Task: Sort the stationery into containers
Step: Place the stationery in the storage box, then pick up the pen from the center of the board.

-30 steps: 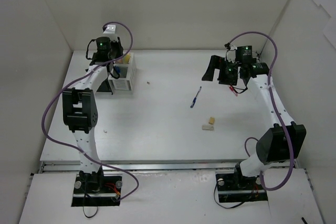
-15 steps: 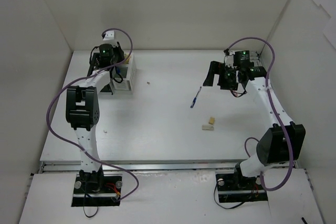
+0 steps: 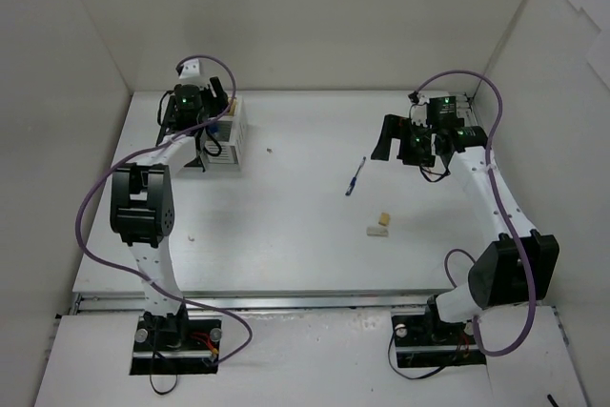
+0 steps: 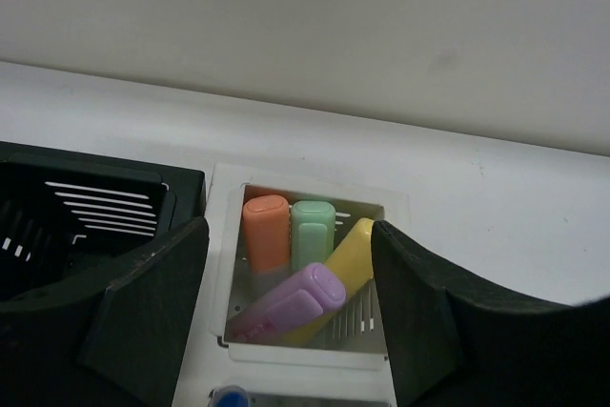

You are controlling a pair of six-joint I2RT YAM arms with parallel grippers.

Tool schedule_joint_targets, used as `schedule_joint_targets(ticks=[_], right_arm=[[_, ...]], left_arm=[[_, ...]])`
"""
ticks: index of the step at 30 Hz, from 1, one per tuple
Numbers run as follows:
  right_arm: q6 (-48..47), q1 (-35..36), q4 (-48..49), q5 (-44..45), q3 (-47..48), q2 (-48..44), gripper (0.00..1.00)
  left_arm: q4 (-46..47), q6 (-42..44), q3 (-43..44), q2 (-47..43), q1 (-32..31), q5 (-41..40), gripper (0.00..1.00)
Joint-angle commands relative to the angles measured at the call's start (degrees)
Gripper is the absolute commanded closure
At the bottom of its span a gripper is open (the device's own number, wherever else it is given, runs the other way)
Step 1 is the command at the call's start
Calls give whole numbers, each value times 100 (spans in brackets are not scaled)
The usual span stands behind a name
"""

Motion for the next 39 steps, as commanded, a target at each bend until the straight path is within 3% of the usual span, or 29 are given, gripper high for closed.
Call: schedule_joint_targets(ticks=[1, 3, 5, 7, 13, 22, 25, 27, 30, 35, 39], right_arm=[[-63, -29, 227, 199, -116, -356, 2], [-36, -29, 236, 348, -221, -444, 2], [25, -29, 236, 472, -300, -532, 2], [69, -64, 228, 630, -423, -611, 2], [333, -266, 236, 745, -784, -629, 2], [377, -354, 621, 1827, -618, 29, 2], [788, -180, 850, 1650, -381, 574, 2], [983, 127, 939, 2447, -232, 882, 2], [1141, 700, 1089, 2889, 128, 1374, 2], [1826, 1298, 1089, 2846, 665, 2296, 2], [2151, 1474, 1080, 2600, 763, 2728, 9]], left_arm=[[300, -7, -39, -754, -21, -30, 35], [283, 46, -101, -912, -83, -38, 31], [186, 90, -171, -1141, -135, -47, 20], [-50, 108, -215, -1395, -135, 84, 0], [-1516, 415, -154, -2143, -407, 506, 0], [-2169, 495, -1621, -3497, -1224, 1385, 0], [-2477, 381, -1964, -3795, -1436, 1263, 0], [-2512, 275, -2331, -4136, -1585, 1227, 0], [-2669, 205, -2850, -4663, -1699, 1035, 0], [-2890, 152, -3247, -5341, -1832, 490, 0], [-3013, 187, -3397, -5694, -1884, 59, 0]])
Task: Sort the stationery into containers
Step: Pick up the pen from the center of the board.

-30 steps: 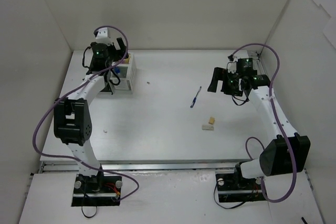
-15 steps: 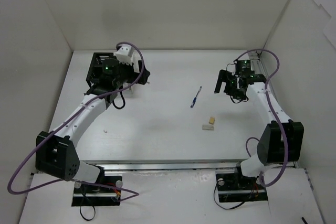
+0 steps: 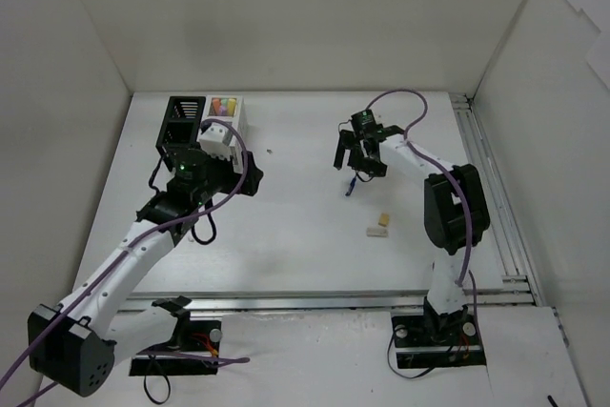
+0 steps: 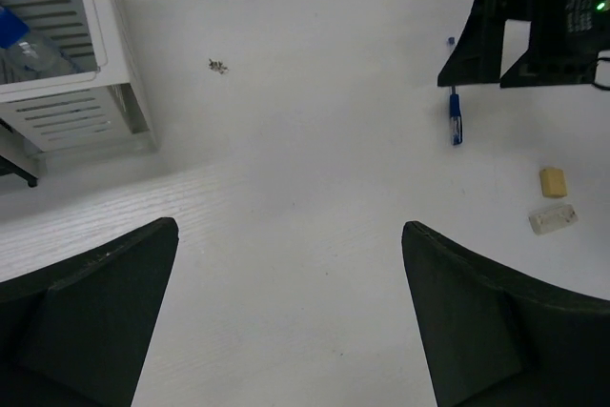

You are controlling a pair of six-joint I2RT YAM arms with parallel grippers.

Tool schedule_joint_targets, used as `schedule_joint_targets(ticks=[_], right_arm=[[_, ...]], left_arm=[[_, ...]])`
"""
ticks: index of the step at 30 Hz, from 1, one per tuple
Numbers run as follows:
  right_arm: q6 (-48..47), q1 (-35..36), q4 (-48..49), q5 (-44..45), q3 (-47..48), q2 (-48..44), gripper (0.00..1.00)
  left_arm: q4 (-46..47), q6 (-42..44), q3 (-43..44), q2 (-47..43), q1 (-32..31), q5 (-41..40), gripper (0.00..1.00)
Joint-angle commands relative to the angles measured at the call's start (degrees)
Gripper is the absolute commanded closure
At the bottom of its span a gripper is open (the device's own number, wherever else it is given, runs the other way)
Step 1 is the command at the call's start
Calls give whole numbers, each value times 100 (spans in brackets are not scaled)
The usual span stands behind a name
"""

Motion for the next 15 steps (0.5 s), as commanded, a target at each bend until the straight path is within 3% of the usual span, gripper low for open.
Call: schedule_joint_targets(ticks=[1, 5, 8, 11, 15], right_arm=[[513, 23, 42, 29, 218, 241, 10], [601, 207, 7, -24, 122, 462, 17], [645, 243, -37, 37, -9, 479, 30], [654, 278, -72, 143, -80, 471, 65], [558, 339, -81, 152, -28, 514, 89]], left_arm=[[114, -36, -25, -363, -31, -475, 0], [176, -19, -148, -504, -31, -651, 0], [194, -1, -165, -513, -31, -695, 0], [202, 43, -192, -522, -31, -835, 0], [281, 148, -218, -531, -31, -888, 0]])
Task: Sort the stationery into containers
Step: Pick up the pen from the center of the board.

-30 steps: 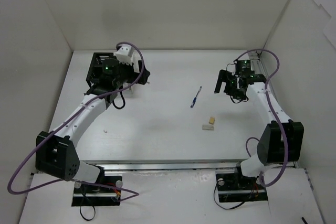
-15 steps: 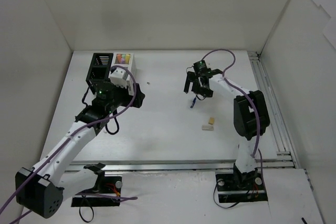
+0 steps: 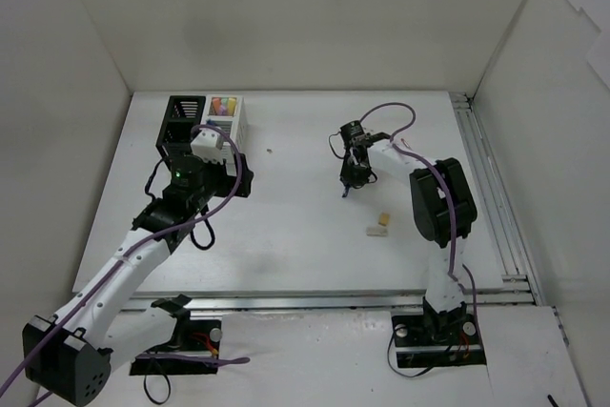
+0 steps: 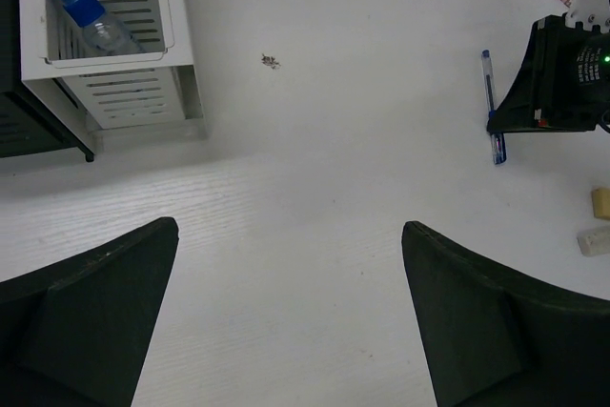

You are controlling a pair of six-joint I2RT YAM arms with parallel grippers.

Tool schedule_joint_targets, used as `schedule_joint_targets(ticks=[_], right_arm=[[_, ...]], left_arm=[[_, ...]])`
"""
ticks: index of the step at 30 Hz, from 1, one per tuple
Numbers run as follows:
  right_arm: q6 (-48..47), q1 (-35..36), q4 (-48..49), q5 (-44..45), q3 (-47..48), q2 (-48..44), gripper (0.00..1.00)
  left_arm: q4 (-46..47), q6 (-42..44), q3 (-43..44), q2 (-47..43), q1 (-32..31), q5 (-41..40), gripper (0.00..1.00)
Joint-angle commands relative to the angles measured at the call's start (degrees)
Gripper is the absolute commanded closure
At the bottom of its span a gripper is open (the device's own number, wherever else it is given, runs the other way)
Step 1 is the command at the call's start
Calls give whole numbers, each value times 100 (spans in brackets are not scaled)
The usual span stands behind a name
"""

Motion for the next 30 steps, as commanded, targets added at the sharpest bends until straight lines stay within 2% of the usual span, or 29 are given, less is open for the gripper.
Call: schedule_joint_targets(ticks=[1, 3, 5, 6, 9, 10, 12, 14, 16, 19, 23, 25, 30], right_arm=[[-29, 86, -88, 128, 84, -82, 90], [-248, 112, -140, 119, 198, -91, 100], [-563, 95, -141, -170, 338, -126, 100], [-1052, 86, -141, -450, 391, -152, 100], [-2416, -2, -280, -2152, 602, -293, 100], [-2768, -72, -394, -3306, 724, -371, 100], [-3726, -125, -1096, -4341, 900, -503, 99], [-4480, -117, -2164, -4399, 1234, -530, 100], [-4730, -47, -2757, -4381, 1385, -591, 100], [-5300, 190, -3407, -4635, 1376, -793, 100], [-5601, 577, -4025, -4934, 1385, -1101, 100], [-5654, 770, -4357, -4961, 1463, -1180, 100], [-5400, 912, -4307, -5391, 1534, -1453, 100]], left_arm=[[336, 142, 55, -72, -9, -156, 0], [389, 264, 46, -72, -9, -121, 0], [433, 405, 55, -98, -9, 1, 0], [450, 623, 46, -89, -9, 89, 0], [512, 1089, 29, -81, -9, 896, 0], [521, 1544, 3, -63, -9, 1238, 0], [495, 2039, -15, -46, -62, 2249, 0], [494, 2514, -24, -45, -149, 3335, 0], [364, 3065, 2, -63, -360, 3858, 0], [414, 3742, -129, -124, -588, 3808, 0], [275, 4667, -16, 94, -721, 4097, 1], [152, 4905, 212, 419, -852, 4124, 0], [-471, 5283, 1091, 1351, -985, 4265, 0]])
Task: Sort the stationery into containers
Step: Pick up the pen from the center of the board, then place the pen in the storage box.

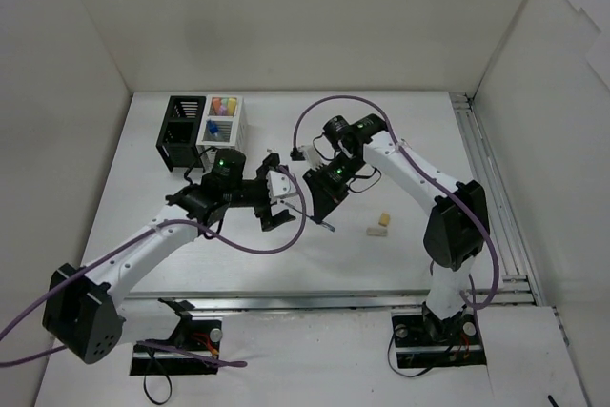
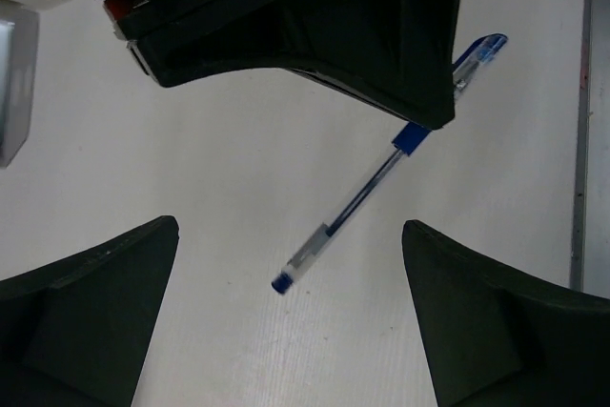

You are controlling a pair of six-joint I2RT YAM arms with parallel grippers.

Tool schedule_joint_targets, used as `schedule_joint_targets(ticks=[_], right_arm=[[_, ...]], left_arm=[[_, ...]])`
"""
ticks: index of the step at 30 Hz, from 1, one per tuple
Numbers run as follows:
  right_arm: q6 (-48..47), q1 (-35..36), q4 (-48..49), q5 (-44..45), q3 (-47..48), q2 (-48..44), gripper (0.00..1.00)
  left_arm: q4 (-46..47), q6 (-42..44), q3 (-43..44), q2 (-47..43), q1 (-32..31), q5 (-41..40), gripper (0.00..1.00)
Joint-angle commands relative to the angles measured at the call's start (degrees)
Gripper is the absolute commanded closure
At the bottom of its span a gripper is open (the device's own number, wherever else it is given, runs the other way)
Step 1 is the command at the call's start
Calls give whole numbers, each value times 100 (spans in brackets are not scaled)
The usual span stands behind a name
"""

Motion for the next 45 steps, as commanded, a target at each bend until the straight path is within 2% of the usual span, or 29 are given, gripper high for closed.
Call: schedule_joint_targets(ticks=[1, 4, 10, 14, 19, 20, 22, 23, 25, 26, 31, 32, 33, 34, 39, 42, 43, 45], right_arm=[[71, -65, -370, -601, 299, -424, 100], [361, -74, -142, -715, 334, -397, 100], [836, -197, 148, -1014, 510, -353, 100], [1179, -214, 316, -1076, 589, -257, 100], [1434, -232, 500, -1129, 668, -151, 100], [1469, -232, 518, -1129, 703, -134, 100], [1522, -214, 544, -1164, 747, -64, 100], [1522, -223, 544, -1155, 774, -55, 100], [1540, -232, 571, -1103, 809, -20, 100], [1540, -223, 579, -1076, 844, -19, 97], [1733, -390, 711, -568, 967, -220, 62], [1820, -460, 781, -479, 959, -291, 43], [2056, -643, 982, -426, 932, -353, 3], [2154, -749, 1097, -400, 906, -432, 2], [3286, -1426, 2465, 1180, 353, -1231, 2], [3700, -1637, 3151, 2690, -244, -1828, 2], [3780, -1647, 3311, 3373, -654, -2143, 2], [4026, -1743, 3793, 3949, -1078, -2435, 2]], left_arm=[[-208, 624, 716, 342, -160, 372, 0], [-226, 685, 839, 483, -380, 206, 1], [-261, 738, 857, 571, -653, -155, 11], [-226, 606, 919, 676, -784, -462, 46], [-191, 466, 1050, 826, -908, -797, 61], [-199, 448, 1120, 870, -908, -806, 71], [-182, 387, 1147, 905, -908, -875, 86], [-156, 326, 1173, 940, -908, -919, 100], [-103, 264, 1217, 966, -908, -999, 100], [-85, 194, 1252, 993, -908, -1042, 100], [196, -9, 1130, 923, -908, -1464, 100], [266, -52, 1051, 888, -908, -1517, 100], [371, -157, 1007, 861, -795, -1648, 100], [424, -219, 954, 818, -724, -1658, 100], [1197, -895, 541, 405, -118, -2131, 100], [1609, -1607, 418, 211, 584, -2290, 100], [1742, -2000, 400, 176, 995, -2326, 100], [2057, -2319, 400, 184, 1384, -2448, 100]])
